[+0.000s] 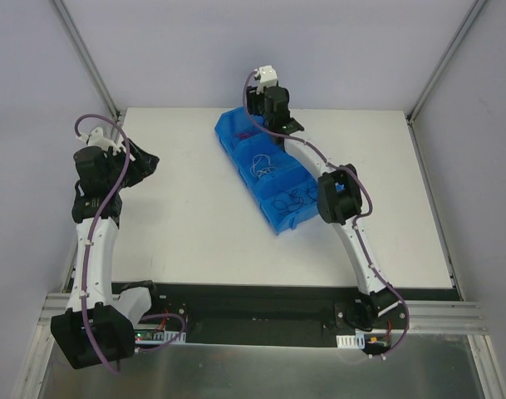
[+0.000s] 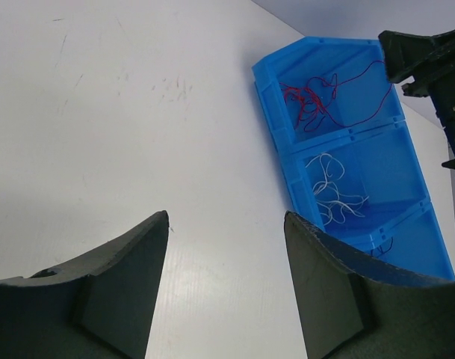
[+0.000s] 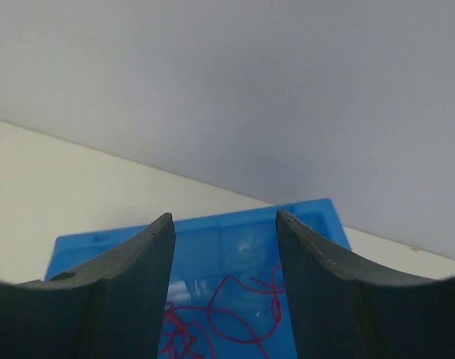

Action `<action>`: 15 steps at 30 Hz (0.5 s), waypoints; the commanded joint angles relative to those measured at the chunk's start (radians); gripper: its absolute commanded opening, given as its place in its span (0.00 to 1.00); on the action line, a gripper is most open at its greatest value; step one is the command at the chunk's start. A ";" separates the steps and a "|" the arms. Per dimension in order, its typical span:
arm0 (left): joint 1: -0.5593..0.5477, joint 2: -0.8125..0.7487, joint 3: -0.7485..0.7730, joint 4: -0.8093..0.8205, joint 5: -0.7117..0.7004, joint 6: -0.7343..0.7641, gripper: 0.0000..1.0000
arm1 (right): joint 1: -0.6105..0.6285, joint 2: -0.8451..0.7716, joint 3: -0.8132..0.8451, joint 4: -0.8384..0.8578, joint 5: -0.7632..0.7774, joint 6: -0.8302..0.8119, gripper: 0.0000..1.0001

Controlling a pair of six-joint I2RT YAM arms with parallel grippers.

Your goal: Untangle the cables

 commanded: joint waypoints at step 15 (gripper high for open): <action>0.010 0.076 0.003 0.078 0.179 -0.042 0.68 | 0.038 -0.328 -0.178 -0.163 -0.146 0.115 0.70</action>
